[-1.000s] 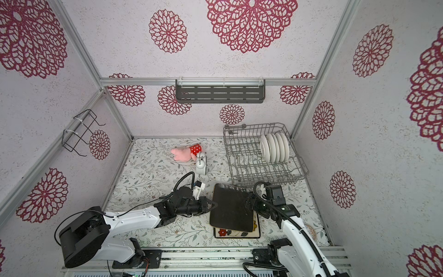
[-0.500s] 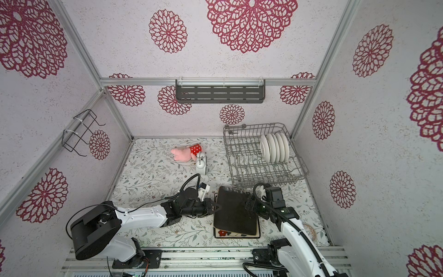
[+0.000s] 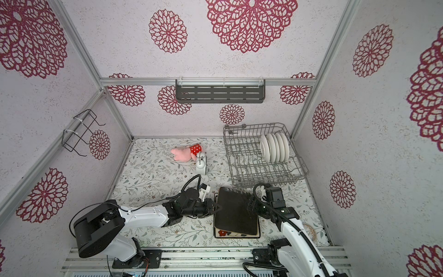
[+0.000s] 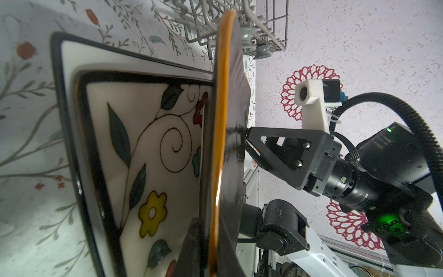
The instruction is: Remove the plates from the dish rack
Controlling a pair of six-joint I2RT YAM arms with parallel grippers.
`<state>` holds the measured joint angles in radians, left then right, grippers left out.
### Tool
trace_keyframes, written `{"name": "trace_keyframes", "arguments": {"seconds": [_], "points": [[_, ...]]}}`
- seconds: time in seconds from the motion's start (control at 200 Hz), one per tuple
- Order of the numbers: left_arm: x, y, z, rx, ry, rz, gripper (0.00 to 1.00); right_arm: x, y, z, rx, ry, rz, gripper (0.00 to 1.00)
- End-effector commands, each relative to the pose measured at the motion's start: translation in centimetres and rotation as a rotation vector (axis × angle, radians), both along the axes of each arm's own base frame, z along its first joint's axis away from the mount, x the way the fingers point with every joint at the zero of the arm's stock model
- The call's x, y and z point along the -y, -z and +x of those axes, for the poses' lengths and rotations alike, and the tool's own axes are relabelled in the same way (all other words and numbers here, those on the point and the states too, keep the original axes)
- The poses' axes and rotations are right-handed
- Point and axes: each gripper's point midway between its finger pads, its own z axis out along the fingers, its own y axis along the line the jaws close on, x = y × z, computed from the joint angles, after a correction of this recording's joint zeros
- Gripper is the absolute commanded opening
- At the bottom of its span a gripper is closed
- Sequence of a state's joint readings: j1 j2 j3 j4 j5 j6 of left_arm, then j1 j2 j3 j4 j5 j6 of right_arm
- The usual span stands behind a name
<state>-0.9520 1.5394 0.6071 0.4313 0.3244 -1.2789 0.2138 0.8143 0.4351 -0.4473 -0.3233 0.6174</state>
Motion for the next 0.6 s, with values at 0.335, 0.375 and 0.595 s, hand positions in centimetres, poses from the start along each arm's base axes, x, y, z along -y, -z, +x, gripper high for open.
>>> {"name": "trace_keyframes", "arguments": {"seconds": [0.335,0.375,0.595], "points": [[2.7,-4.4,-0.7,0.070,0.041,-0.159,0.00,0.2,-0.8,-0.1,0.025,-0.022,-0.022,0.61],[2.7,-4.2,-0.8,0.065,0.041,-0.152,0.00,0.3,-0.9,-0.1,0.027,-0.022,-0.026,0.60],[2.3,-2.7,-1.6,0.042,0.046,-0.105,0.02,0.3,-0.9,0.0,0.032,-0.017,-0.023,0.60]]}}
